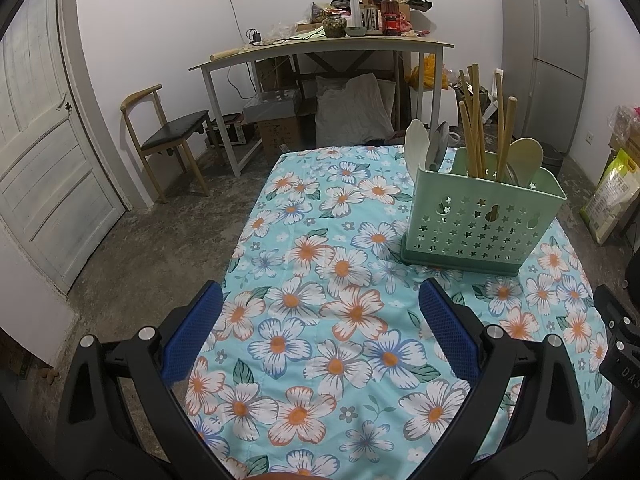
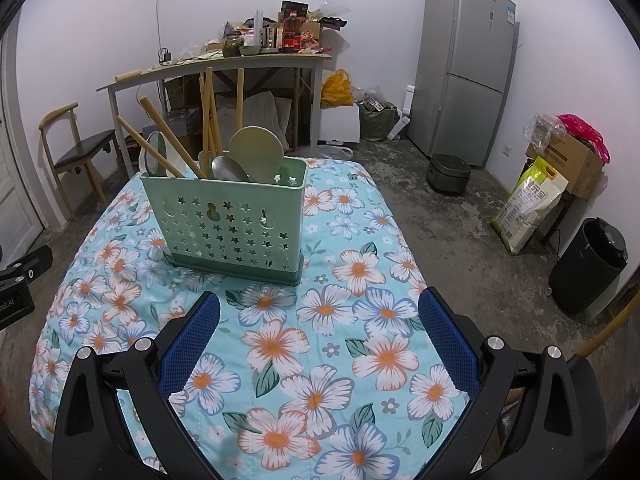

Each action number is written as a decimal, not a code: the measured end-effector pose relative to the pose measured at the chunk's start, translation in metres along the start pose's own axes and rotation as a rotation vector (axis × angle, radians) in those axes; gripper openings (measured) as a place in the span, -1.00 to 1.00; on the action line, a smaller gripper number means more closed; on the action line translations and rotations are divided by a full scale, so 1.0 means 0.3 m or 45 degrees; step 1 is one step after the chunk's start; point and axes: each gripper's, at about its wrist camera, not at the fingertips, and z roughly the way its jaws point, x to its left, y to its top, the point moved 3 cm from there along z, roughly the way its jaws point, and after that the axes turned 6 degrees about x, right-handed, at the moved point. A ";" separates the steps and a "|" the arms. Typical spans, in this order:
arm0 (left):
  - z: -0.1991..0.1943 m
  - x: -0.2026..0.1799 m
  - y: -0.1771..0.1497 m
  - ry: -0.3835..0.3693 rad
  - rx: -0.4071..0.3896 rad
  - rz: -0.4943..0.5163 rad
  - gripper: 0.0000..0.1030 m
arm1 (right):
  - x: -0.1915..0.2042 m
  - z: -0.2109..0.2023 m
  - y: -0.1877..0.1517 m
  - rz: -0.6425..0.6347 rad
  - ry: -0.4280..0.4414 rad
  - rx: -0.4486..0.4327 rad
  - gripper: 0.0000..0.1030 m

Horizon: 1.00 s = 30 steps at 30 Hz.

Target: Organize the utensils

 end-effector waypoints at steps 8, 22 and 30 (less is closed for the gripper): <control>0.000 0.000 0.001 -0.002 -0.001 -0.001 0.84 | 0.002 0.000 0.000 0.002 0.001 0.001 0.88; 0.004 0.008 -0.005 0.001 0.006 0.000 0.84 | 0.002 -0.001 -0.001 0.003 0.004 0.003 0.88; 0.005 0.009 -0.003 0.001 0.006 0.000 0.84 | -0.004 0.001 0.000 0.004 0.006 0.004 0.88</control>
